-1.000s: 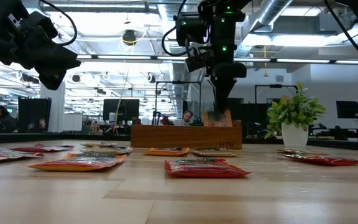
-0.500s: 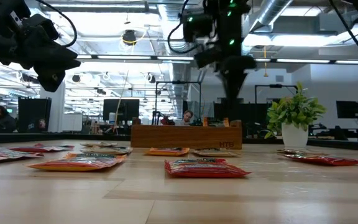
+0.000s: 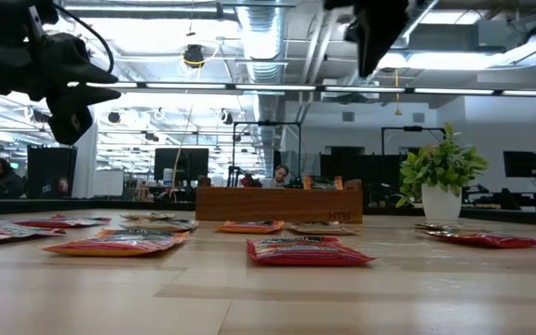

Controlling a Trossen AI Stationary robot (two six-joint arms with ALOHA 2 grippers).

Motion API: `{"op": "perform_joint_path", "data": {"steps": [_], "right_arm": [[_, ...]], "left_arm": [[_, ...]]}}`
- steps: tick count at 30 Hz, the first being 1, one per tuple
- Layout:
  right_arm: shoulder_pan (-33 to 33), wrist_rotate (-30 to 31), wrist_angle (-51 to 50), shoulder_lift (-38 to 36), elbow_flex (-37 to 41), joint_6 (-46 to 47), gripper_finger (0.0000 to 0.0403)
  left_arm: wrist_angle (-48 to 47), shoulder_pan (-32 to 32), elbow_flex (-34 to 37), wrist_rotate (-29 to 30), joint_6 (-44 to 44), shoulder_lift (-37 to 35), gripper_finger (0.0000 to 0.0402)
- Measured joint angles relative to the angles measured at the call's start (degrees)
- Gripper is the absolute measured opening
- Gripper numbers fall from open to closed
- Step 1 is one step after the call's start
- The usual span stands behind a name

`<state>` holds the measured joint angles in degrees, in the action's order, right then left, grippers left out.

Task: Pick & Place Tea
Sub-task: Put the orange tea bag into the right section of the wooden organizer

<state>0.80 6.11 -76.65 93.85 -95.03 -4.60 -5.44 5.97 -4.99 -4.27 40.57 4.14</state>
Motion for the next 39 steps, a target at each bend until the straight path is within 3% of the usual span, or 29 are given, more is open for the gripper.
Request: {"op": "perform_joint_path", "data": {"steps": [6,14,22,32,39], "right_arm": [[2.0,-1.5,4.7,-12.2,7.3,7.4,0.0083],[1.5,-1.7,26.1,-33.3,30.4,18.0,0.0083],[-1.6,-1.7,47.1,-48.9,49.9,28.1,0.0083],[-3.8,-0.2,59.5,-53.8,59.7,29.7,0.0083],[-3.8,-0.1,59.7,-52.0,60.0,29.7,0.0083]], "left_arm": [[3.8,0.0,0.0,1.4,1.5,0.0,0.0083],[8.4,0.0,0.0,2.9,0.7,1.9,0.0083],[18.1,0.0,-1.8,4.2,-1.9,15.2,0.0083],[15.7,0.0,-15.6,-0.5,-9.8,40.6,0.0083],[-4.3,-1.0,-25.5,-10.1,-9.9,53.1,0.0083]]}}
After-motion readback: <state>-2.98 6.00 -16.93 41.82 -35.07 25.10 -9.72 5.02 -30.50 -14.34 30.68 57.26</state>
